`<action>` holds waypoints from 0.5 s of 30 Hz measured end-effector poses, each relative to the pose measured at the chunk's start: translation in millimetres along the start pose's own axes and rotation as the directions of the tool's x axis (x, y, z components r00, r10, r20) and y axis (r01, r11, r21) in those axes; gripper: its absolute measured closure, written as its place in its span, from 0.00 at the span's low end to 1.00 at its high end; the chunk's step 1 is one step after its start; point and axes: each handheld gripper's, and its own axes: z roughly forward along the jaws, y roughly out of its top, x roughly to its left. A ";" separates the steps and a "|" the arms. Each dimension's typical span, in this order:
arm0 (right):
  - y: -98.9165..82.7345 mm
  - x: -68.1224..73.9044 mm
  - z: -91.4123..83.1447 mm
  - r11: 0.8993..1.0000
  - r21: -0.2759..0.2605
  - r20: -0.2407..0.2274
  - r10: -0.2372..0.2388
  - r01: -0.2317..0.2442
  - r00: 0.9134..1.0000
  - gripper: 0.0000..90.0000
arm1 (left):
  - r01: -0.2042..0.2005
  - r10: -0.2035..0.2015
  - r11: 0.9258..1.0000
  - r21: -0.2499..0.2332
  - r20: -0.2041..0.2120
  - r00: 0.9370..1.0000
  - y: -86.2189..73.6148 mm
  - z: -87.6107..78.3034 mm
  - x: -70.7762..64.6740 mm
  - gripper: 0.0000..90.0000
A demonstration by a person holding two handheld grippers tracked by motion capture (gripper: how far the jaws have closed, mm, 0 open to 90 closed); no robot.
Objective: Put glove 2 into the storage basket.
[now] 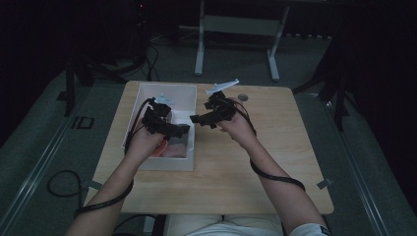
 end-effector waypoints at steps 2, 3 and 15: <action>-4.0 -0.5 -7.5 1.000 -0.002 0.007 -0.016 0.016 1.000 0.18 | -0.012 0.012 1.000 -0.009 0.019 1.000 -0.1 0.7 -6.9 0.01; -6.0 -0.7 -11.1 1.000 -0.006 0.009 -0.023 0.023 1.000 0.18 | -0.015 0.015 1.000 -0.015 0.030 0.999 -0.1 1.2 -10.6 0.01; -37.4 -2.4 -45.6 0.998 -0.030 0.032 -0.049 0.050 0.998 0.18 | -0.149 0.152 0.988 -0.040 0.101 0.983 6.0 6.6 -63.0 0.01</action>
